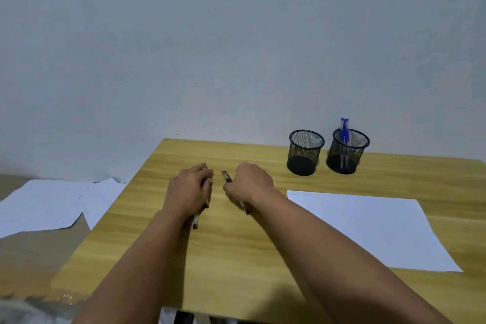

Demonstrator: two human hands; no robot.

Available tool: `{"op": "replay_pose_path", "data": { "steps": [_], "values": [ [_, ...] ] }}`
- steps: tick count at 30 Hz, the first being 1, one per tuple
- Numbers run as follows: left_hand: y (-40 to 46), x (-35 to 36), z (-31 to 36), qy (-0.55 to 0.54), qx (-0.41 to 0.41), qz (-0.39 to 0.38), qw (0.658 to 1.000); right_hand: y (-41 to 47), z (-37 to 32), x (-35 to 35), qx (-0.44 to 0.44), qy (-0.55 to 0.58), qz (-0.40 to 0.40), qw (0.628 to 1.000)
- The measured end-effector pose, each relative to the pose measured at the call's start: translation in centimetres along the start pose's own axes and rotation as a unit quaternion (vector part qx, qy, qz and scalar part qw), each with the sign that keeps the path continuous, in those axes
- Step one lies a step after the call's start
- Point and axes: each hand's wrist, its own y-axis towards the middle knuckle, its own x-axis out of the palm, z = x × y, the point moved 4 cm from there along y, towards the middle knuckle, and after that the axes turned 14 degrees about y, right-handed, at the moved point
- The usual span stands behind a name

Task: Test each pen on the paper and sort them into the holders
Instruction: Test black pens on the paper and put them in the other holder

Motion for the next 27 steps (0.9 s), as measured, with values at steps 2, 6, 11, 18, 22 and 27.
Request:
{"op": "replay_pose_path", "data": {
  "steps": [2, 6, 11, 18, 22, 27],
  "values": [
    [0.1, -0.5, 0.6, 0.006, -0.003, -0.006, 1.000, -0.2, 1.0, -1.3, 0.001, 0.047, 0.002, 0.999],
    [0.4, -2.2, 3.7, 0.001, 0.046, 0.006, 0.999, -1.2, 3.8, -4.7, -0.012, 0.195, -0.023, 0.981],
    [0.5, -4.1, 8.8, -0.043, 0.117, 0.032, 0.992, -4.3, 7.5, -9.7, 0.017, 0.328, -0.012, 0.944],
    [-0.6, -5.6, 15.4, -0.086, 0.171, 0.055, 0.980, -8.4, 13.7, -15.1, 0.077, 0.490, 0.014, 0.868],
    [-1.3, -6.4, 18.8, -0.121, 0.205, 0.047, 0.970, -10.2, 15.4, -16.3, 0.099, 0.493, 0.000, 0.864],
    [-1.8, -6.6, 20.9, -0.146, 0.205, 0.038, 0.967, -11.8, 17.0, -17.8, 0.117, 0.588, -0.016, 0.800]
  ]
}}
